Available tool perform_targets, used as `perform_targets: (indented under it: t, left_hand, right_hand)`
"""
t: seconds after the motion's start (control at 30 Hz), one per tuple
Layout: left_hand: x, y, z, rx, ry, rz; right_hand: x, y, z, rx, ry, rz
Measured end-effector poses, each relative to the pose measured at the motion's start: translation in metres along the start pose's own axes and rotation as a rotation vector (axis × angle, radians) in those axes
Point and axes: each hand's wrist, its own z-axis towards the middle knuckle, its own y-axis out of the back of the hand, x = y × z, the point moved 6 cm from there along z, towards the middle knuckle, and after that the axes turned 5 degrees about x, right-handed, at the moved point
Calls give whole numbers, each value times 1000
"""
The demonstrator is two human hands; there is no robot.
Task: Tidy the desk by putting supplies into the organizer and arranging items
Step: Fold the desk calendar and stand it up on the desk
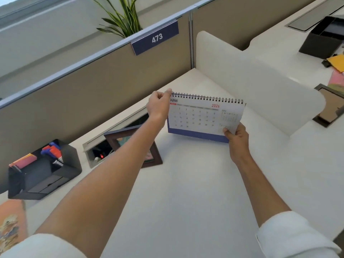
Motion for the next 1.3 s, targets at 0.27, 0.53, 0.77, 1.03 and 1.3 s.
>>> perform_targets:
  t: [0.27,0.53,0.77,1.03,1.3]
  left_hand:
    - [3,-1,30,1,53,45]
    - [3,-2,40,20,19,83]
    - [6,-6,47,106,73,94]
    - [7,-14,46,127,165,92]
    - [12,-16,42,92,216,30]
  right_hand:
    - [-7,-18,13,-92,15,-59]
    - [-4,-17,6,-193,146,-417]
    - [-11,-15,2,-249,70,-629]
    - [-25,-7,2,-259,-50,-640]
    - [-12,0,-1,-352,33,-687]
